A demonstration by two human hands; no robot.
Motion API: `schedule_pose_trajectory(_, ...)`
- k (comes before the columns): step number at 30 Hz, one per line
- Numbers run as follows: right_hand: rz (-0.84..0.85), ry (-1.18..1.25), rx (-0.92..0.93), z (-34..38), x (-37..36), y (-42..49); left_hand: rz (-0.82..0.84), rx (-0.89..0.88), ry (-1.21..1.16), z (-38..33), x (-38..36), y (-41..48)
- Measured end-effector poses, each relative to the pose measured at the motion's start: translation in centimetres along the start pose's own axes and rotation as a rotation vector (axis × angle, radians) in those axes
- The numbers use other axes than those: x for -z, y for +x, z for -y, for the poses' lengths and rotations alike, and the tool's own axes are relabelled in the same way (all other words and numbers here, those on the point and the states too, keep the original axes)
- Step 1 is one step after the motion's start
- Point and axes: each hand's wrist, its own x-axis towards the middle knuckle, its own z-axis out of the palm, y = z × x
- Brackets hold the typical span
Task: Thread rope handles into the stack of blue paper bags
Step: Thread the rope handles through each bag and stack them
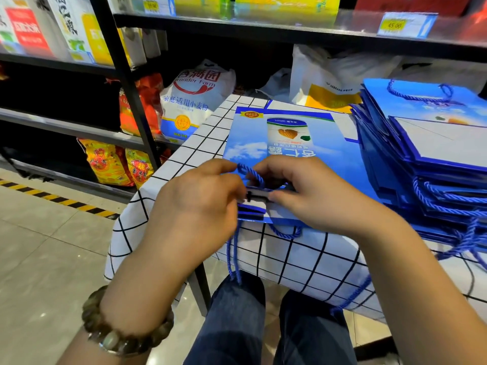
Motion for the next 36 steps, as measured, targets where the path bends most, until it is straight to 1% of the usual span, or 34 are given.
schedule_pose_trajectory(1,-0.010,0.001,-0.007,0.2,-0.2,0.1,0.039,0.117,0.031,-0.6,0.1,0.0)
schedule_pose_trajectory(2,-0.027,0.003,-0.010,0.3,-0.5,0.2,0.044,0.197,0.102,-1.2,-0.1,-0.1)
schedule_pose_trajectory(3,-0.049,0.014,-0.007,0.5,-0.6,0.3,0.046,0.230,0.183,-1.8,-0.3,-0.1)
schedule_pose_trajectory(6,-0.125,0.042,-0.002,0.8,-1.1,0.4,0.038,0.238,0.346,-2.9,-0.6,0.0)
schedule_pose_trajectory(8,-0.156,0.059,-0.013,0.9,-1.4,0.5,0.020,0.236,0.358,-2.5,-1.1,-0.3)
schedule_pose_trajectory(12,-0.178,0.049,-0.035,0.9,-1.9,0.5,0.104,0.230,0.442,-2.3,-0.9,-0.4)
schedule_pose_trajectory(16,-0.237,-0.028,-0.024,0.9,-2.5,0.4,0.116,0.157,0.465,-2.3,-0.6,-0.3)
schedule_pose_trajectory(18,-0.250,-0.039,-0.019,1.0,-2.5,0.3,0.166,0.134,0.496,-2.3,-0.5,-0.6)
schedule_pose_trajectory(19,-0.250,-0.041,-0.029,1.1,-2.4,0.1,0.192,0.136,0.491,-2.2,-0.4,-0.7)
schedule_pose_trajectory(21,-0.242,-0.041,-0.055,1.1,-2.1,-0.2,0.191,0.093,0.428,-1.8,-0.3,-0.8)
schedule_pose_trajectory(24,-0.193,-0.011,-0.075,1.1,-1.9,-0.5,0.166,0.065,0.349,-0.9,-0.3,-1.1)
schedule_pose_trajectory(27,-0.155,0.052,-0.094,1.1,-1.9,-0.2,0.105,0.014,0.225,-0.5,-0.6,-1.8)
schedule_pose_trajectory(30,-0.226,0.056,-0.113,0.8,-1.9,0.2,0.061,0.011,0.120,-0.2,-0.7,-2.1)
schedule_pose_trajectory(34,-0.281,0.274,-0.225,0.3,-1.8,0.3,0.037,0.041,0.011,0.5,-0.6,-2.5)
schedule_pose_trajectory(36,-0.303,0.316,-0.280,-0.1,-2.1,0.4,0.040,0.079,-0.056,0.6,-0.6,-2.7)
